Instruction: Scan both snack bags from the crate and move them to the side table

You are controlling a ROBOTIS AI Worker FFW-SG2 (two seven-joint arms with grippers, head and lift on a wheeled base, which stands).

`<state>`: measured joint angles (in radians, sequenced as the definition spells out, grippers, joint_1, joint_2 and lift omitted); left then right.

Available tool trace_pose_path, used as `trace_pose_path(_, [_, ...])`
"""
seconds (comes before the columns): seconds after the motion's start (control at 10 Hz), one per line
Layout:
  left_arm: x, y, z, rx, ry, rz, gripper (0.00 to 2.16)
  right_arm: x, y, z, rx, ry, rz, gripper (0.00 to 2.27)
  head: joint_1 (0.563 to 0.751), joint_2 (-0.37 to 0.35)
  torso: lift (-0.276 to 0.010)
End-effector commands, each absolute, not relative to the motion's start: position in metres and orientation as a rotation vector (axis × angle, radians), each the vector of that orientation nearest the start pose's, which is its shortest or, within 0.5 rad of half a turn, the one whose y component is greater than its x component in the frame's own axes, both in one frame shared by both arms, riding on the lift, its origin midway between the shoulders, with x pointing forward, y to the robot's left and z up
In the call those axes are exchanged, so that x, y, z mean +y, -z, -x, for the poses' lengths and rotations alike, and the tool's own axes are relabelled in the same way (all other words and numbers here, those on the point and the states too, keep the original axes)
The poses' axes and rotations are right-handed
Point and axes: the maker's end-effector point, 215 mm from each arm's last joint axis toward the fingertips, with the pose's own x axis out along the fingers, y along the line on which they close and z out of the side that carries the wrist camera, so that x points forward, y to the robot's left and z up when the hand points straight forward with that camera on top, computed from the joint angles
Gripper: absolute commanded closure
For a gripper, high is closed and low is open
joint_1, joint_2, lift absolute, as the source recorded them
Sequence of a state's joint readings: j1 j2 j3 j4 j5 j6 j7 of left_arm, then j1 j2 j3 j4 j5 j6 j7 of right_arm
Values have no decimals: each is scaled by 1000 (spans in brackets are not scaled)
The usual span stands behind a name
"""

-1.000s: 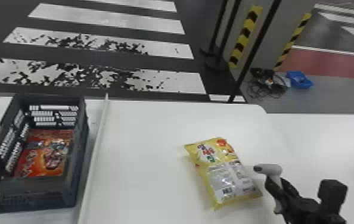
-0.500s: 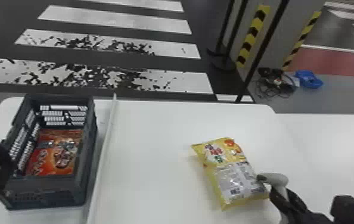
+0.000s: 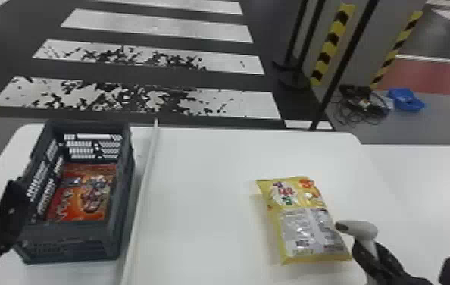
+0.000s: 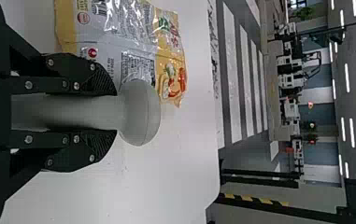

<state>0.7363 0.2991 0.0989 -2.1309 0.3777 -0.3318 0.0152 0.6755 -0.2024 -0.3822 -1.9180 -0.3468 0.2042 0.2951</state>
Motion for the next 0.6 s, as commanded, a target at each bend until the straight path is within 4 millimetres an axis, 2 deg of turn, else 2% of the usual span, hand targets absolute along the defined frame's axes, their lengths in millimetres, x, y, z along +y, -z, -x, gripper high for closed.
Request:
trace_pose_path(0.0, [299, 273, -381, -157, 44, 93, 33, -397, 444, -347, 393, -22, -88, 2243, 695, -163, -95])
trace_pose_path(0.2, [295, 274, -381, -154, 50, 97, 33, -370, 413, -352, 368, -62, -124, 2240, 695, -155, -95])
trace_pose_path(0.3, [294, 274, -381, -153, 52, 100, 33, -349, 403, -351, 363, -90, -155, 2243, 695, -137, -95])
trace_pose_path(0.4, [290, 273, -383, -157, 59, 105, 33, -327, 396, -348, 357, -111, -179, 2243, 695, -111, -95])
trace_pose_path(0.5, [284, 271, -386, -162, 72, 109, 33, -311, 398, -337, 367, -120, -186, 2240, 695, -94, -95])
